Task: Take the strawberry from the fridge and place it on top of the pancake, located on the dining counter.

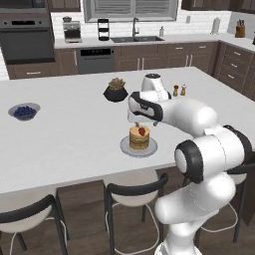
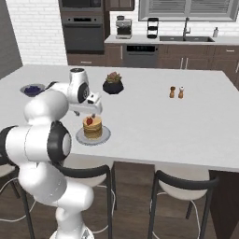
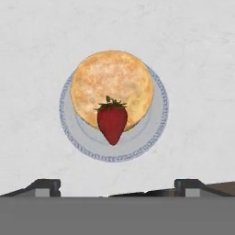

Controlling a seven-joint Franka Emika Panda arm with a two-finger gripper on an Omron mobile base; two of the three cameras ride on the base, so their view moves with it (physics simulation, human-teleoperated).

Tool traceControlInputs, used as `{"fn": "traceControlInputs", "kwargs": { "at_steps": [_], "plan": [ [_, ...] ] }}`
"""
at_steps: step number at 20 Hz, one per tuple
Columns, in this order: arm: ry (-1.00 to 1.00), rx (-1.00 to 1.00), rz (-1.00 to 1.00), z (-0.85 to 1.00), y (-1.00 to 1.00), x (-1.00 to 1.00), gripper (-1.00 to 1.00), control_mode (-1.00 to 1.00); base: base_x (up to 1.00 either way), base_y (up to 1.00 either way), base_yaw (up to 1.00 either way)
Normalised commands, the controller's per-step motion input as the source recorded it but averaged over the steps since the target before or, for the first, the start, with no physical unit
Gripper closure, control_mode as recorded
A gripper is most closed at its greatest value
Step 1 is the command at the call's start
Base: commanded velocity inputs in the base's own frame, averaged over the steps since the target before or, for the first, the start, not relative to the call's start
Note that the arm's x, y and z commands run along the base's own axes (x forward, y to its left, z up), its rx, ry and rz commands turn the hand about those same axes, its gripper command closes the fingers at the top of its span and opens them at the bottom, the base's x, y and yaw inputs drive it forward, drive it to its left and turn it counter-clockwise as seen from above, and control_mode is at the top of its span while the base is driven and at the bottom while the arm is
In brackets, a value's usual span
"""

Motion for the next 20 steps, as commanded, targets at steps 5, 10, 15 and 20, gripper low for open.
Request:
{"fn": "traceControlInputs", "kwargs": {
  "at_steps": [5,10,15,20],
  "plan": [
    [0.00,0.00,0.00,0.21,0.00,-1.00,-1.00,-1.00,0.00,0.00,0.00],
    [0.00,-0.07,0.00,0.72,0.41,-1.00,-1.00,-1.00,0.00,0.00,0.00],
    [-0.01,-0.27,0.01,0.61,0.89,-1.00,-1.00,-1.00,0.00,0.00,0.00],
    [-0.14,-0.43,0.15,0.06,0.79,-1.00,-1.00,-1.00,0.00,0.00,0.00]
  ]
}}
